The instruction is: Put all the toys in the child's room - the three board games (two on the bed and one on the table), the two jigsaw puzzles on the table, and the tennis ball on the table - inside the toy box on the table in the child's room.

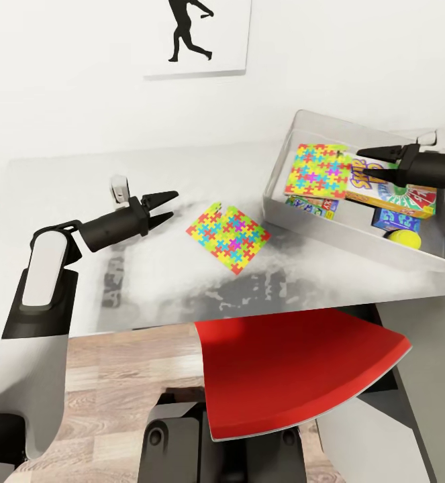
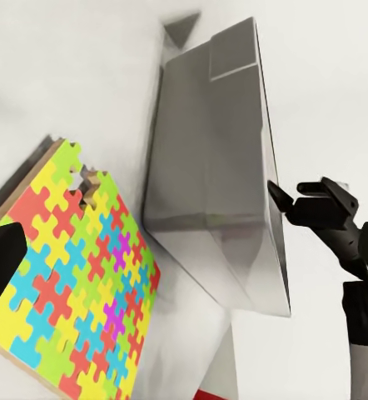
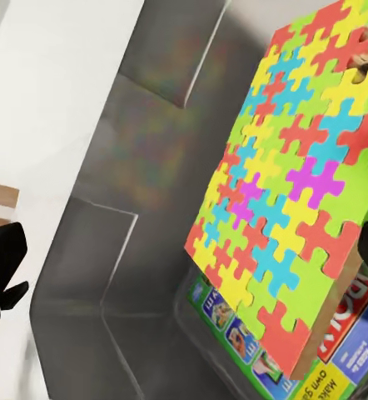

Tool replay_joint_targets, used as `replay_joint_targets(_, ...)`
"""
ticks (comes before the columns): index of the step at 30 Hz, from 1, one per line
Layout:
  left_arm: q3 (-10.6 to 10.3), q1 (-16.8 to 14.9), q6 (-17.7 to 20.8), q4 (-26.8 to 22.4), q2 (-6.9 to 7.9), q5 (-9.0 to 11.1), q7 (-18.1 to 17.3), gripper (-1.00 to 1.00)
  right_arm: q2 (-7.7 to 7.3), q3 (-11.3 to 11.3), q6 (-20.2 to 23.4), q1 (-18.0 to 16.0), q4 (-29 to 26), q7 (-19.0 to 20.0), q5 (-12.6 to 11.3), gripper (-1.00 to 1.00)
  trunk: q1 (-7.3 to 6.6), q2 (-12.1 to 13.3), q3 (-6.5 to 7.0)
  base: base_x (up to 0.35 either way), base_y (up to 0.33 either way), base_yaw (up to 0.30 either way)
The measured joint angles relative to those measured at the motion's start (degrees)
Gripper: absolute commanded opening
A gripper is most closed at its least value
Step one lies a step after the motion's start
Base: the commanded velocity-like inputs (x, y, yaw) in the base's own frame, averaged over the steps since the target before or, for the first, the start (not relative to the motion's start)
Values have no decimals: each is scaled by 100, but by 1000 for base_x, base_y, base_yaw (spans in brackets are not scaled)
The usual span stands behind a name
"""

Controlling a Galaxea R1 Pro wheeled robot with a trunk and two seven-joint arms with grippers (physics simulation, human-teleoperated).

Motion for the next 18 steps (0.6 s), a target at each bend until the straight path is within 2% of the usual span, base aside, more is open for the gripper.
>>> replay_joint_targets(10, 0, 3, -1, -4, -6, 2, -1, 100, 2, 20, 0, 7, -129, -389, -9, 100, 0, 0, 0, 0, 0, 0)
replay_joint_targets(18, 0, 10, -1, -4, -1, 2, -6, 100, 4, 14, -1, 11, -219, -505, -6, 100, 0, 0, 0, 0, 0, 0)
